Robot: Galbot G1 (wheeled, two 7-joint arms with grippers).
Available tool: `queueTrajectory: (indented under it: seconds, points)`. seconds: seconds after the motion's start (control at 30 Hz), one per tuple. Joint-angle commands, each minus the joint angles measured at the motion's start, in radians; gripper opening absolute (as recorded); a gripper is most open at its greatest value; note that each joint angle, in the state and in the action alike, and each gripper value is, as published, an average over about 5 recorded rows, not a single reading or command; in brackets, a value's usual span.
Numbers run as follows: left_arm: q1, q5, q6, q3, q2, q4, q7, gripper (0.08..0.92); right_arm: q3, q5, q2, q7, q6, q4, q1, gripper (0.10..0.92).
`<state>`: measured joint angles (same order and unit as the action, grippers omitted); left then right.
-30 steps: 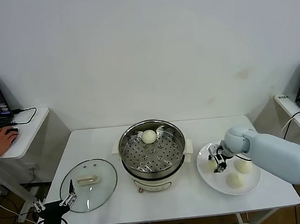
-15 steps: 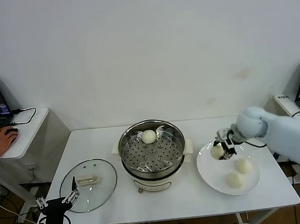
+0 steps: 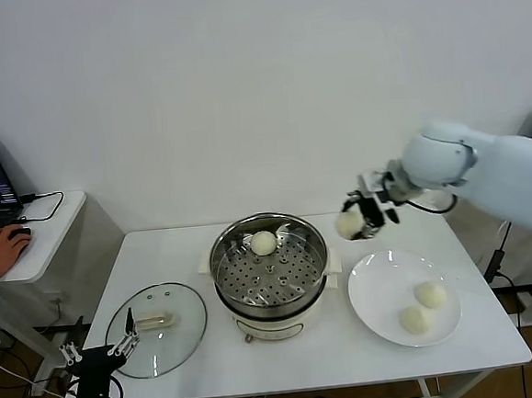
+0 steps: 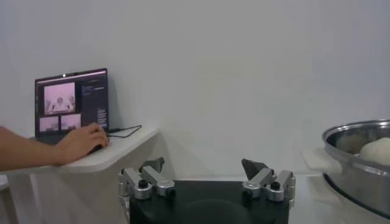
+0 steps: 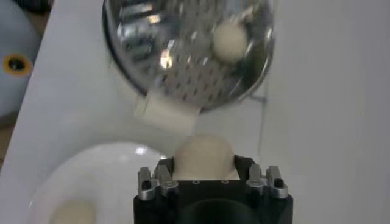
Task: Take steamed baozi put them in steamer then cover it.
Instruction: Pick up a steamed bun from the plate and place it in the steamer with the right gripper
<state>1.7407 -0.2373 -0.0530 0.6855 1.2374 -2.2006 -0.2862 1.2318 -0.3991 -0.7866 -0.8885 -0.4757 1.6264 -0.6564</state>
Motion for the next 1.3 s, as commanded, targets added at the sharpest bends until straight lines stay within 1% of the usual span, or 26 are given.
queueTrajectory:
  seconds: [0.03,0.17,0.3,0.73,1.2,1.3]
  points:
    - [0.026,0.015,0.007,0.019,0.003,-0.013,0.002,0.823,0.005,-0.159,-0.321,0.084,-0.102,-0.135,0.033,0.628]
    - [0.039,0.029,0.012,0.022,0.007,-0.017,0.003,0.823,-0.006,-0.155,-0.401,0.114,-0.127,-0.203,0.089,0.628]
    - [0.041,0.035,0.016,0.023,0.01,-0.015,0.005,0.823,-0.007,-0.153,-0.449,0.14,-0.162,-0.243,0.141,0.628]
    - [0.04,0.044,0.017,0.014,0.022,-0.018,0.006,0.823,-0.03,-0.118,-0.579,0.155,-0.169,-0.399,0.245,0.628]
    - [0.032,0.037,0.016,0.006,0.02,-0.013,0.006,0.823,-0.015,-0.094,-0.612,0.161,-0.181,-0.448,0.277,0.63]
    - [0.031,0.037,0.016,0.005,0.018,-0.014,0.006,0.823,-0.016,-0.089,-0.595,0.152,-0.185,-0.429,0.269,0.671]
